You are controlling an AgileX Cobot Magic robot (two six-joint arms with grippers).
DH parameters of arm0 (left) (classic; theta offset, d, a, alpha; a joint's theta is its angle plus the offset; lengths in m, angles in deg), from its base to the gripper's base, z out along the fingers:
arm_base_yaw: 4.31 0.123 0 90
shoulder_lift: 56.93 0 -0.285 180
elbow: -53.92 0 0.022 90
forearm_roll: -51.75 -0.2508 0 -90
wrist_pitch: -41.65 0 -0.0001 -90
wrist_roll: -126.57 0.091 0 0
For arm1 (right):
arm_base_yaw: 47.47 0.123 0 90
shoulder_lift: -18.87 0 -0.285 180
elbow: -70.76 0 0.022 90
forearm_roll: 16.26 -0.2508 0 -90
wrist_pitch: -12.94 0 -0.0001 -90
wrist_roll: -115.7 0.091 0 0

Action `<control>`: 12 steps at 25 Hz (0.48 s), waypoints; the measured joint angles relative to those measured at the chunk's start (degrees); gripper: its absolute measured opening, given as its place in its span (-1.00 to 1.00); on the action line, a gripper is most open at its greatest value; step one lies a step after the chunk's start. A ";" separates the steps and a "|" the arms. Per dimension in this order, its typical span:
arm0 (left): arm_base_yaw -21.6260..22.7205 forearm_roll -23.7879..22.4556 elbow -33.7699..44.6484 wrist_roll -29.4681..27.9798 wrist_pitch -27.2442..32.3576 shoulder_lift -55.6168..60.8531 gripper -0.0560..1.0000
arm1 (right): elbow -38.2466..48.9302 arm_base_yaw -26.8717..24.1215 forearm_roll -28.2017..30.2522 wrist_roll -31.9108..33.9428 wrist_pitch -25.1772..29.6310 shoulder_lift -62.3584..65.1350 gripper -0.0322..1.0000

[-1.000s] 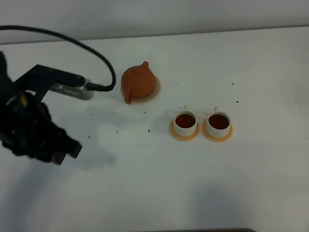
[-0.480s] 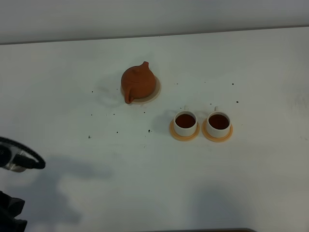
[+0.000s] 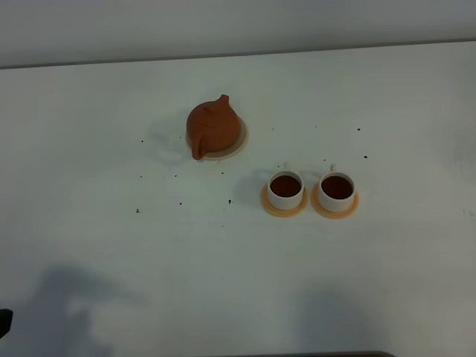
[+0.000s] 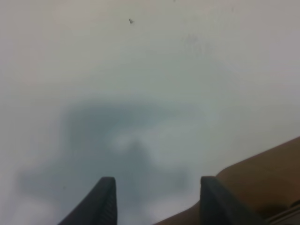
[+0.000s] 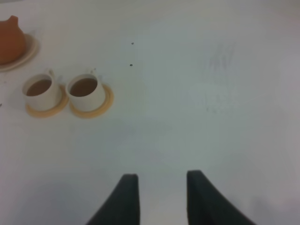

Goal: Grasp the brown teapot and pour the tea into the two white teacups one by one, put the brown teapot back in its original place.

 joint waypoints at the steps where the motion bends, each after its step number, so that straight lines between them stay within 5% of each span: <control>1: 0.00 0.00 0.00 0.00 0.47 0.44 -0.12 | 0.00 0.00 0.00 0.00 0.00 0.00 -0.47; 12: 0.00 0.61 1.82 -0.20 1.49 0.95 -0.12 | 0.00 0.00 0.00 0.00 0.00 0.00 -0.47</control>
